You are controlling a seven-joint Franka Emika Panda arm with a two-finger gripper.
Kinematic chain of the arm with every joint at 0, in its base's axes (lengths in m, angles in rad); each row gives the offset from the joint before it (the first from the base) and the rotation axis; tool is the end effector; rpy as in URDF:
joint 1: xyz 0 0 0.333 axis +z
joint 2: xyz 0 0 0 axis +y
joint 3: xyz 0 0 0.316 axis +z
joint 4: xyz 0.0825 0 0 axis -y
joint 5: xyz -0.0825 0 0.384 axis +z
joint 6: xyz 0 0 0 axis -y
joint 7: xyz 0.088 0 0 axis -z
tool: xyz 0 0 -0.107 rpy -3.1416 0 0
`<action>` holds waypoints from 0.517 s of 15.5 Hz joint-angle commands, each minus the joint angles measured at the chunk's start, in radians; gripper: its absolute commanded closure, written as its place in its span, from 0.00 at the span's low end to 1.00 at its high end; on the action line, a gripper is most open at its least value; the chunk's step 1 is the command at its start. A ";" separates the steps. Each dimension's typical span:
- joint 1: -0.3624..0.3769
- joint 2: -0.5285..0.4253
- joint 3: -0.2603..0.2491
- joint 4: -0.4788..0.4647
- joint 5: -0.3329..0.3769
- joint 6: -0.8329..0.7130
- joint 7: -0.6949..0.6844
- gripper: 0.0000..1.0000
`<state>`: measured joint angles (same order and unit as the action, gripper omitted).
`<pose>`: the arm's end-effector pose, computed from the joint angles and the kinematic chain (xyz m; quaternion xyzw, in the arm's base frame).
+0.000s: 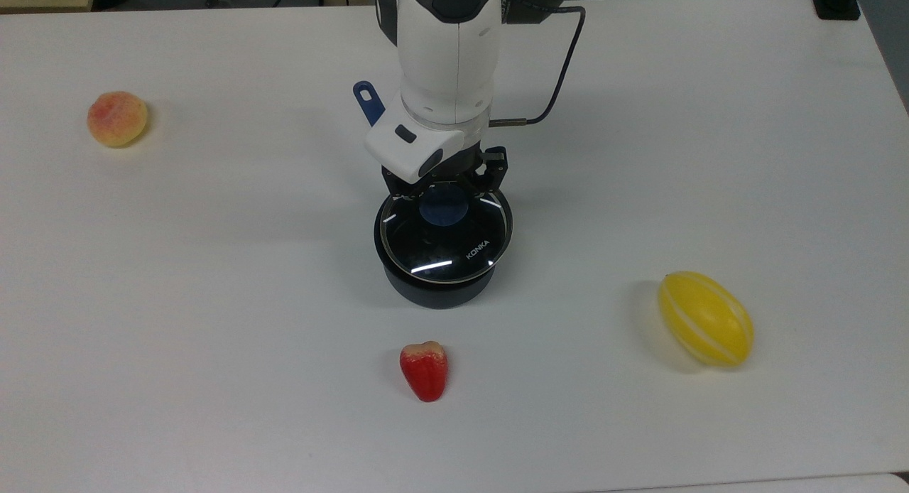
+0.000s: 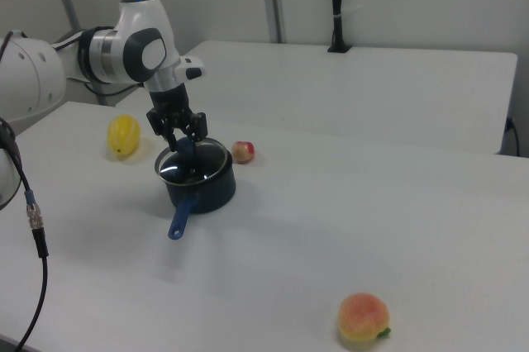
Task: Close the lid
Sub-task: 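Lower the glass lid onto the saucepan rim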
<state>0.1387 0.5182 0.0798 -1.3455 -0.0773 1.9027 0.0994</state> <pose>0.6983 0.1377 0.4322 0.9975 0.0657 0.0228 0.0137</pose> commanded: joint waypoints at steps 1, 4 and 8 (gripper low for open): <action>0.018 0.006 -0.009 0.019 -0.044 0.006 0.008 1.00; 0.016 0.006 -0.009 0.016 -0.053 0.007 0.014 1.00; 0.018 0.008 -0.009 0.011 -0.058 0.009 0.014 1.00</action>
<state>0.1414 0.5219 0.0798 -1.3452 -0.1127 1.9027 0.0994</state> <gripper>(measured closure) 0.344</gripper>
